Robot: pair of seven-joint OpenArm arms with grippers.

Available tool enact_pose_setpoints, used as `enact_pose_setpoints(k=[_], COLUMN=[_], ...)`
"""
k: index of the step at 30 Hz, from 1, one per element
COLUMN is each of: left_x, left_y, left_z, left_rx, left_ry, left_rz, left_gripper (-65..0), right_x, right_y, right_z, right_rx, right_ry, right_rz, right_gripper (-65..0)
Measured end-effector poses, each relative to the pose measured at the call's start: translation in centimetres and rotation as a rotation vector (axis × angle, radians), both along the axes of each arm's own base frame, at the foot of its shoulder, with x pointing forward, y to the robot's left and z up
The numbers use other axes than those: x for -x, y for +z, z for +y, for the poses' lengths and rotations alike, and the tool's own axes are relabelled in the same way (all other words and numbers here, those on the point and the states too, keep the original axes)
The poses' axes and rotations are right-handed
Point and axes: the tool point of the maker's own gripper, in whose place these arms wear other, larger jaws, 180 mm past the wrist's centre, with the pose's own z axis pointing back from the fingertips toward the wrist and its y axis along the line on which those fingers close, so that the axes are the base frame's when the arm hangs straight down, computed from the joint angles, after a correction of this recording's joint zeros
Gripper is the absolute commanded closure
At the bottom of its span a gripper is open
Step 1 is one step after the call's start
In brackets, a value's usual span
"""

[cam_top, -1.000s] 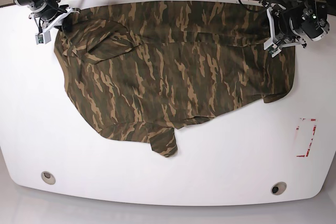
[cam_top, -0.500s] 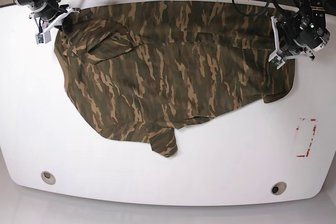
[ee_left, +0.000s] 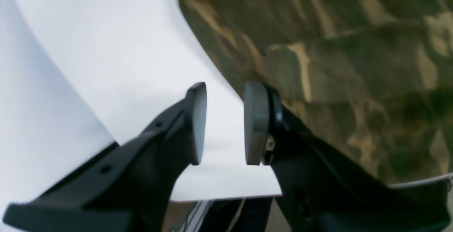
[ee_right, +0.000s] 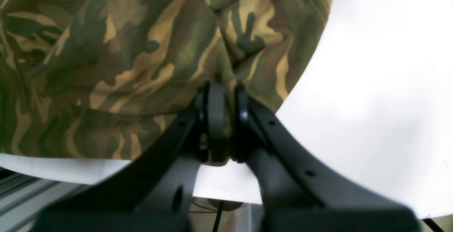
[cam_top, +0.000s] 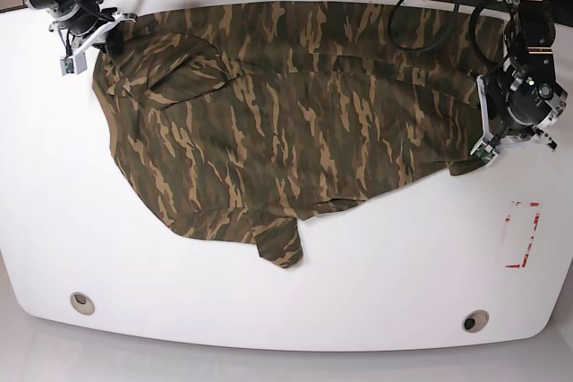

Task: Layout the t-shirt on the table in an organized manner, then fold the t-shirt properly
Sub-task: 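Open the left gripper and release the shirt edge, then move the left gripper back to the shirt's collar edge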

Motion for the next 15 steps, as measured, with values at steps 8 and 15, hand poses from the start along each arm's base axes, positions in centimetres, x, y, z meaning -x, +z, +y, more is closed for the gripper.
enact_pose_setpoints(k=[8, 15], left_x=[-0.8, 0.4], left_y=[1.7, 1.8], left_z=[2.0, 4.0], left_rx=[0.009, 0.029], left_ry=[0.076, 0.204], left_rz=[-0.066, -0.092], left_gripper=[-15.1, -15.1], right_x=[0.0, 0.0], right_y=[0.0, 0.0], right_z=[-0.1, -0.1], right_rx=[0.001, 0.001], right_ry=[-0.002, -0.002], right_rz=[-0.001, -0.001], right_gripper=[-0.6, -1.4])
